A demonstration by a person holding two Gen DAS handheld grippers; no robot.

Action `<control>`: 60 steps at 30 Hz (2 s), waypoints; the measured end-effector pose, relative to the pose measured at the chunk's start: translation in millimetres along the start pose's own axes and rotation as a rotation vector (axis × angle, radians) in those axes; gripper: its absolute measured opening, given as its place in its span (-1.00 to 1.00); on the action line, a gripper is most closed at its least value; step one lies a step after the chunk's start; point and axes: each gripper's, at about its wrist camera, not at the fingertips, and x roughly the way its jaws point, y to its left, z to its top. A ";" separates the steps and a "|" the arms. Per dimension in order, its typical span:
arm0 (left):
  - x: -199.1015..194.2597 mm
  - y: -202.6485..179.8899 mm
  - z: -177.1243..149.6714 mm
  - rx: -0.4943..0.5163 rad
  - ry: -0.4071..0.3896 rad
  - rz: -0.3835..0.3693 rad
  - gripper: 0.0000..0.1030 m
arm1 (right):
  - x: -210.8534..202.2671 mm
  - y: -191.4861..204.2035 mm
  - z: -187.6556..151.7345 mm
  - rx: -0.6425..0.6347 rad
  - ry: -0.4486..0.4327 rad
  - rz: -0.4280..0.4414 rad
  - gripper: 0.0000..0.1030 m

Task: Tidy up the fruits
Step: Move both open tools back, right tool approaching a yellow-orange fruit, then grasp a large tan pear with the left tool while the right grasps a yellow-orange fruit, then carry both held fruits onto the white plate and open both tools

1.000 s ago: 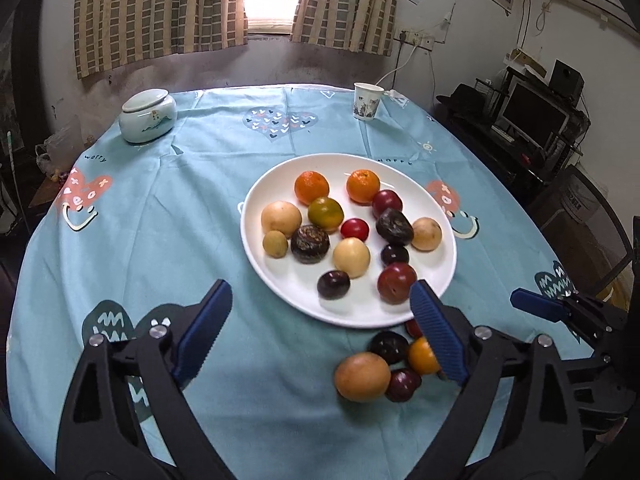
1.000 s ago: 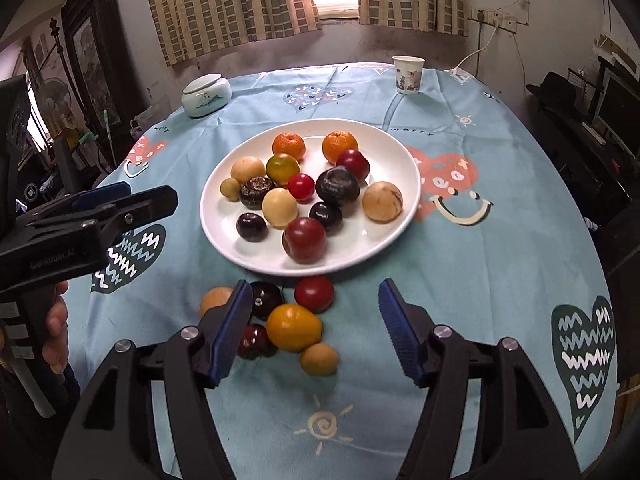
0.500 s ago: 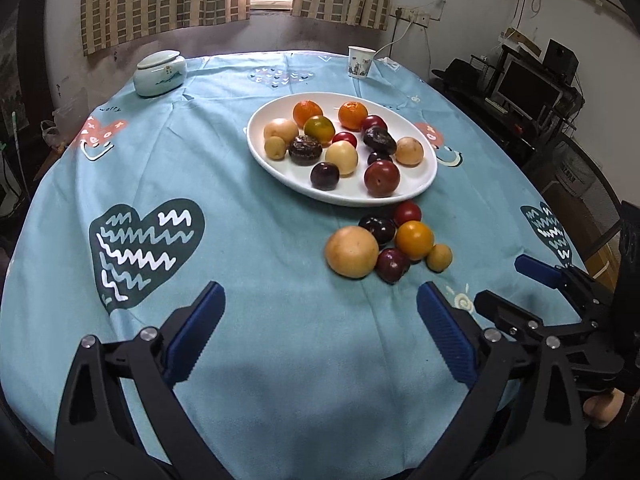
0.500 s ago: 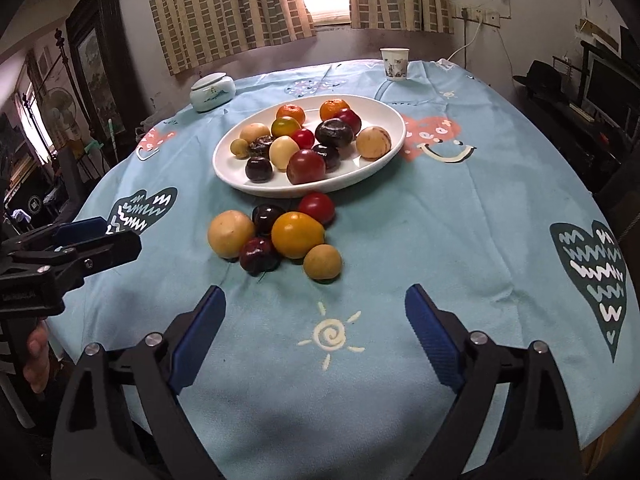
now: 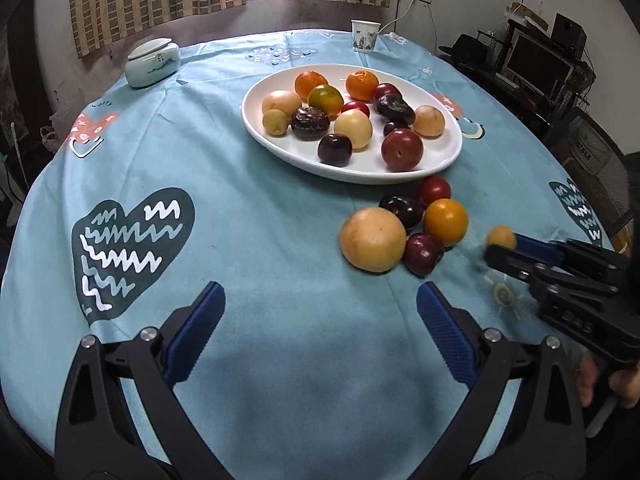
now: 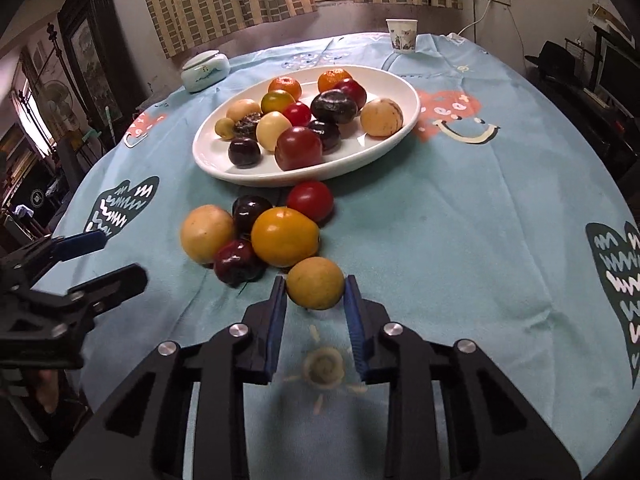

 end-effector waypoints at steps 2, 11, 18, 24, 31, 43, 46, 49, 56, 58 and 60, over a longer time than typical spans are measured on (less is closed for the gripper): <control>10.0 -0.5 3.4 0.000 0.008 0.004 0.91 | -12.5 -3.6 -4.1 0.016 -0.013 0.005 -0.43; 50.9 -21.1 13.2 0.055 0.063 0.006 0.43 | -33.8 -23.8 -16.0 0.096 -0.031 0.057 -0.43; 49.2 -30.4 14.8 0.076 0.043 -0.051 -0.17 | -33.2 -27.4 -15.4 0.118 -0.030 0.082 -0.43; 22.7 -24.0 7.3 0.039 0.010 -0.097 -0.17 | -29.3 -23.4 -13.0 0.109 -0.024 0.093 -0.43; 0.4 -17.6 5.4 0.028 -0.034 -0.120 -0.17 | -22.3 -13.8 -11.0 0.095 -0.005 0.102 -0.43; -17.5 -11.3 39.6 0.030 -0.110 -0.122 -0.17 | -16.5 1.2 19.1 0.021 -0.020 0.107 -0.43; -16.5 -10.1 67.0 0.035 -0.130 -0.126 -0.17 | -16.4 2.9 42.9 -0.006 -0.043 0.108 -0.43; -9.7 -9.3 105.2 0.048 -0.143 -0.112 -0.17 | -11.3 3.3 75.2 -0.034 -0.052 0.100 -0.43; 36.3 -14.5 181.7 0.055 -0.116 -0.080 -0.17 | 34.7 -12.9 150.2 -0.058 -0.043 -0.007 -0.43; 54.9 -18.4 193.2 0.058 -0.086 -0.075 -0.17 | 53.3 -25.9 162.0 -0.038 -0.036 -0.047 -0.43; 72.5 -21.3 199.3 0.059 -0.053 -0.081 -0.17 | 66.3 -38.4 166.2 -0.009 -0.021 -0.046 -0.43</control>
